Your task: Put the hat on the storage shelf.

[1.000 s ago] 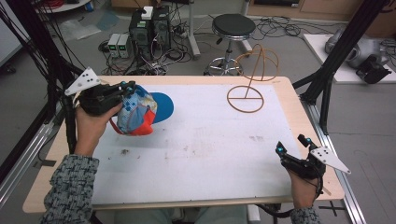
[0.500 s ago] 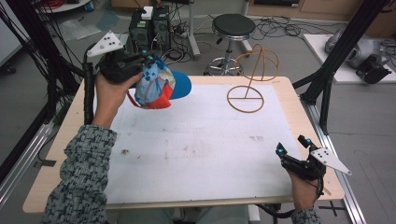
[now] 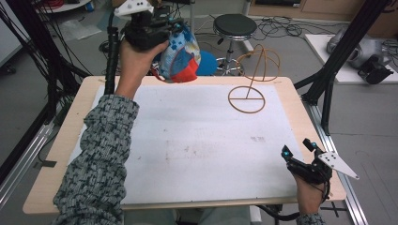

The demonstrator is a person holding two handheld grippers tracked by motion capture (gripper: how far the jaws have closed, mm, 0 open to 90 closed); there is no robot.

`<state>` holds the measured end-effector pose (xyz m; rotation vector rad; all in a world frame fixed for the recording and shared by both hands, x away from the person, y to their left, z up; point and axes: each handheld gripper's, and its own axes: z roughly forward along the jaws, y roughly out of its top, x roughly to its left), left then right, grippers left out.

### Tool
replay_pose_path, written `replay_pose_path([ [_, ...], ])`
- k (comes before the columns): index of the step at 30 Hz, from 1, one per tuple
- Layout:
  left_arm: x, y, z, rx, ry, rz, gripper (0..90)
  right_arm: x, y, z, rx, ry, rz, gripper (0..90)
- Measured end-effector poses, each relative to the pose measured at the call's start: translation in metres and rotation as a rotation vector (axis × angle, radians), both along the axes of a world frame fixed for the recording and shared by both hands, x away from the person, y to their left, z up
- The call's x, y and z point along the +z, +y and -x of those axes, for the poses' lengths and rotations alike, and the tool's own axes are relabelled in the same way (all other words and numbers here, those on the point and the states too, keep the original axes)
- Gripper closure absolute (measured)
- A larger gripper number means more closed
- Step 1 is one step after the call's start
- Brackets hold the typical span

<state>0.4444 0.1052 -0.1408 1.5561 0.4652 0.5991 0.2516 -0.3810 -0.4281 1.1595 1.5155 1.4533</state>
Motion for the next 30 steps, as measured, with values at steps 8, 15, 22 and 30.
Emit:
replay_pose_path([
  [8,0.021,-0.040,-0.025,-0.034,-0.005,0.027,88.5,-0.002,-0.006,0.005,-0.012,0.008,-0.010,11.9],
  [15,0.024,-0.071,-0.051,-0.076,-0.008,0.077,88.5,-0.005,-0.008,0.005,-0.013,0.024,0.000,11.9],
  [22,0.023,-0.096,-0.069,-0.117,0.000,0.094,88.5,-0.007,-0.010,0.005,-0.015,0.033,-0.013,11.9],
  [30,0.022,-0.125,-0.081,-0.145,0.005,0.097,88.5,-0.008,-0.005,0.003,0.009,0.041,0.001,12.1],
])
